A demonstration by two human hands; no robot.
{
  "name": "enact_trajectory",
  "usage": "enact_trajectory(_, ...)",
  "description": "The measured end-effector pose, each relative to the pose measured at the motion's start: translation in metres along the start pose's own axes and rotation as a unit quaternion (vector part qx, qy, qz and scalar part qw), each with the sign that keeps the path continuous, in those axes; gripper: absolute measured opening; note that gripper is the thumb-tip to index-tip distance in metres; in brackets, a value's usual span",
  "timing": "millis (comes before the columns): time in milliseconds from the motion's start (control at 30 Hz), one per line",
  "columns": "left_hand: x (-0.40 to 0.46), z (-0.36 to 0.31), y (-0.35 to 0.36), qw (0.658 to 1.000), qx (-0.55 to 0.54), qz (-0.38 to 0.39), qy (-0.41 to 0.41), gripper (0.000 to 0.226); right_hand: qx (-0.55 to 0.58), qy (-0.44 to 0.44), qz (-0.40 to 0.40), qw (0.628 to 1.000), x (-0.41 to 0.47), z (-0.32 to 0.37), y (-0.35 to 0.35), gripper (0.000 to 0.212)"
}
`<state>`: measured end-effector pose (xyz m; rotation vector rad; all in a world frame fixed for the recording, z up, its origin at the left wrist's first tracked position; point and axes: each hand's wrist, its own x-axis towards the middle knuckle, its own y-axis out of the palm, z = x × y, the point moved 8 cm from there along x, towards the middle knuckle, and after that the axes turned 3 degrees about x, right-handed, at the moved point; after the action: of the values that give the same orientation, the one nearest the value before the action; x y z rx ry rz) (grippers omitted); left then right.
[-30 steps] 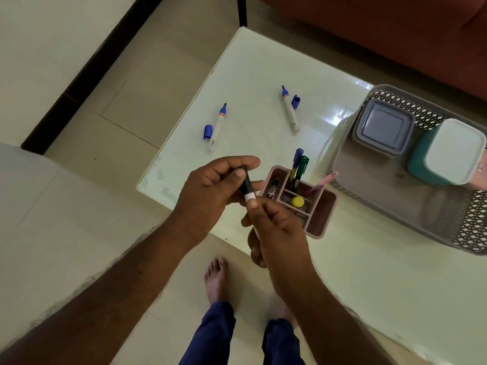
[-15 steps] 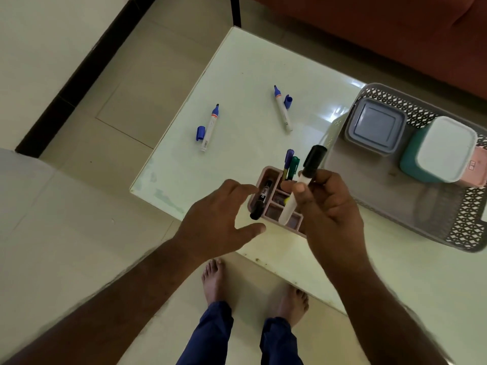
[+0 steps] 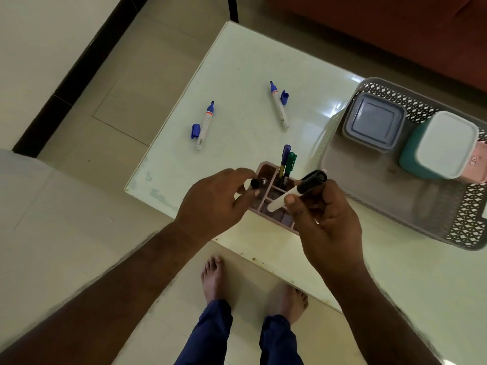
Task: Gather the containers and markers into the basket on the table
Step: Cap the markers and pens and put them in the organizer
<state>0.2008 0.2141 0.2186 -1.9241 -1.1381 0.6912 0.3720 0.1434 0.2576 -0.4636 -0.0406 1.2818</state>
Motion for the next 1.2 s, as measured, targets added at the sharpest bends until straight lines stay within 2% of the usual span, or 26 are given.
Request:
enact_trajectory(67,0.012,-0.004,-0.001,1.0,-0.002,-0.011,0.003,0.042,-0.021,-0.005,-0.001,1.0,0.0,0.0,0.001,0.026)
enact_trajectory(200,0.037,-0.011,-0.002,1.0,-0.023,-0.01,-0.003,0.039,-0.057,0.006,0.019,0.998,0.006,-0.004,0.01,0.021)
enact_trajectory(367,0.053,-0.01,0.003,0.998,-0.04,0.025,-0.037,0.04,-0.178,-0.022,0.035,0.983,0.028,0.0,0.034,0.025)
enact_trajectory(567,0.042,-0.003,0.002,0.996,-0.067,0.008,-0.059,0.038,-0.289,0.005,0.046,0.956,0.057,-0.006,0.055,0.018)
enact_trajectory(733,0.03,0.006,0.008,0.993,-0.089,0.01,-0.08,0.051,-0.308,0.029,0.047,0.95,0.061,-0.008,0.059,0.017)
enact_trajectory(1000,0.03,0.008,0.001,0.994,-0.089,-0.012,-0.06,0.052,-0.323,0.037,0.055,0.944,0.055,-0.005,0.06,0.023)
enact_trajectory(1200,0.029,0.011,-0.004,0.994,-0.091,-0.025,-0.061,0.051,-0.308,0.01,0.041,0.951,0.054,0.002,0.058,0.03)
